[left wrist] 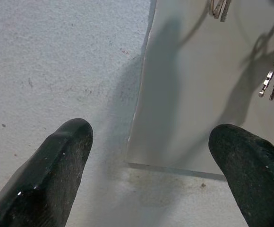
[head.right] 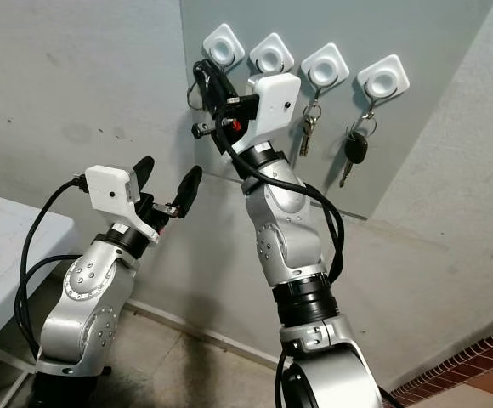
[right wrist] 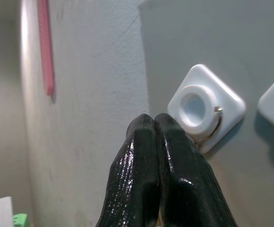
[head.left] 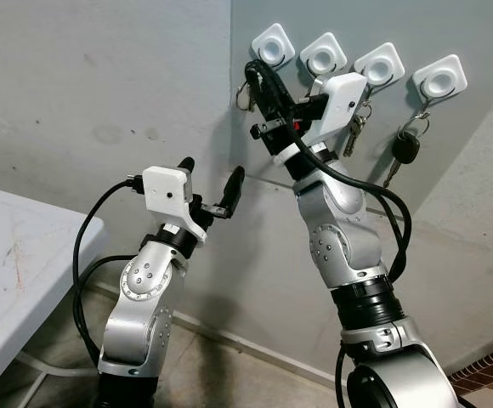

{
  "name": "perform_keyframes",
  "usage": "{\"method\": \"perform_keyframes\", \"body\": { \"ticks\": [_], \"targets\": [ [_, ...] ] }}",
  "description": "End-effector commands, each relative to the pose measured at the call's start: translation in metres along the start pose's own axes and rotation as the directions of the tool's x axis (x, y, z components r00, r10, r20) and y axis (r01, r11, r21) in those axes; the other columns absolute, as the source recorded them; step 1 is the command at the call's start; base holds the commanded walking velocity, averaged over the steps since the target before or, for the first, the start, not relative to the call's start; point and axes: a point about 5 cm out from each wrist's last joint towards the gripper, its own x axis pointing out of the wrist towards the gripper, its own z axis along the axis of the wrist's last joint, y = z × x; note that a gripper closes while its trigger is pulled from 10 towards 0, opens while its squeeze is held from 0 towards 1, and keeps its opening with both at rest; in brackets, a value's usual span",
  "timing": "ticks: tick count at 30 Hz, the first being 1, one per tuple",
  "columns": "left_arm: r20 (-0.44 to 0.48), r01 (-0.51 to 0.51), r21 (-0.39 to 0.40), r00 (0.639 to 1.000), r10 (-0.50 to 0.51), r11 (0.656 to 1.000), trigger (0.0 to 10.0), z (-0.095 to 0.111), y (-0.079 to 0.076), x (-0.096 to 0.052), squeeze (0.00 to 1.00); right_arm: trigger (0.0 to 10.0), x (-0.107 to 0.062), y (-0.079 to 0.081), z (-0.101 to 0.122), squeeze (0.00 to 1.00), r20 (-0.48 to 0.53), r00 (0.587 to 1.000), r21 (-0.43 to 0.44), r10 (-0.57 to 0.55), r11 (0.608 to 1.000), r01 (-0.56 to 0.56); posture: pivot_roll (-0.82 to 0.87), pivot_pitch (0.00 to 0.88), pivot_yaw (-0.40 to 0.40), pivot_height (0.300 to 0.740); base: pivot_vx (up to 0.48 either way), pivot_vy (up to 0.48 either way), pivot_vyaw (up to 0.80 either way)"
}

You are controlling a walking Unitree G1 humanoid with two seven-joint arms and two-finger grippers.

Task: Hang keys on a hook

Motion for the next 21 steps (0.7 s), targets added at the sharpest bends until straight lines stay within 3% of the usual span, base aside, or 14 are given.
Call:
{"method": "perform_keyframes", "body": {
  "ticks": [1, 21],
  "targets": [
    [0.009, 0.005, 0.012, 1.000, -0.005, 1.000, 10.0, 0.0036, -0.0022, 0.0002, 0.00, 10.0, 0.0069, 0.0042, 0.0057, 0.00, 0.034, 0.999, 0.011, -0.006, 1.000, 0.006, 0.03, 0.010, -0.050, 0.740, 0.000, 0.000, 0.00],
    [0.006, 0.001, 0.010, 1.000, -0.001, 1.000, 10.0, 0.0035, -0.0016, 0.0001, 0.00, 10.0, 0.0054, -0.0055, 0.0092, 0.00, 0.057, 0.994, -0.003, -0.089, 0.996, 0.089, 0.02, 0.025, -0.045, 0.740, 0.000, 0.000, 0.00]
  ]
}}
